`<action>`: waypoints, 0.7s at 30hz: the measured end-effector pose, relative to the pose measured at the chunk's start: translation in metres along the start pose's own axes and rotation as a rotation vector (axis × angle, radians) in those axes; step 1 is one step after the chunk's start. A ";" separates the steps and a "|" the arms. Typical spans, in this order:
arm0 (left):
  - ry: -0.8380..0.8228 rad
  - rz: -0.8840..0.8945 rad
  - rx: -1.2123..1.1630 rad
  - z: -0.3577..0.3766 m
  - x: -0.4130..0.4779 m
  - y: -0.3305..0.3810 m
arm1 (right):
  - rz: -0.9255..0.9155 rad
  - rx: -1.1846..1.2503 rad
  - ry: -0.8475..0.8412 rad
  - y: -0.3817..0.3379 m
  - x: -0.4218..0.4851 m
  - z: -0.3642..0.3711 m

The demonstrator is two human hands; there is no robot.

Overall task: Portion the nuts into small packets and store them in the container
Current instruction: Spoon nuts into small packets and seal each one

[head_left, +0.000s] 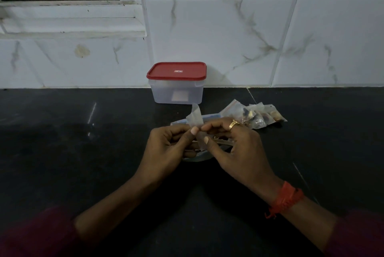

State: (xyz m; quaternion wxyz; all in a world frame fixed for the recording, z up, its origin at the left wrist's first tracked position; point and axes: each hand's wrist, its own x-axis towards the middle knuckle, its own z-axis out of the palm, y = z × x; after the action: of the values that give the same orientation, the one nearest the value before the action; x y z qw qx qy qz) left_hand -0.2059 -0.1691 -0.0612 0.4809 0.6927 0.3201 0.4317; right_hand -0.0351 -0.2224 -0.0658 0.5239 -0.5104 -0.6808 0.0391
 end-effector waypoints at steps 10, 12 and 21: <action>0.092 0.008 -0.010 -0.003 -0.004 0.009 | -0.015 0.045 -0.050 0.000 -0.001 0.000; 0.086 -0.009 -0.015 -0.002 -0.004 0.010 | 0.055 0.149 -0.077 -0.001 -0.002 0.001; -0.038 -0.038 -0.004 -0.005 0.001 0.014 | 0.245 0.347 -0.116 -0.001 0.001 -0.004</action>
State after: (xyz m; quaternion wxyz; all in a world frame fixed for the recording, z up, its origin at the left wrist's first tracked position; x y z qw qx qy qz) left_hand -0.2100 -0.1709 -0.0467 0.4964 0.6935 0.3231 0.4101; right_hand -0.0326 -0.2242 -0.0628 0.5551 -0.4883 -0.6259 0.2484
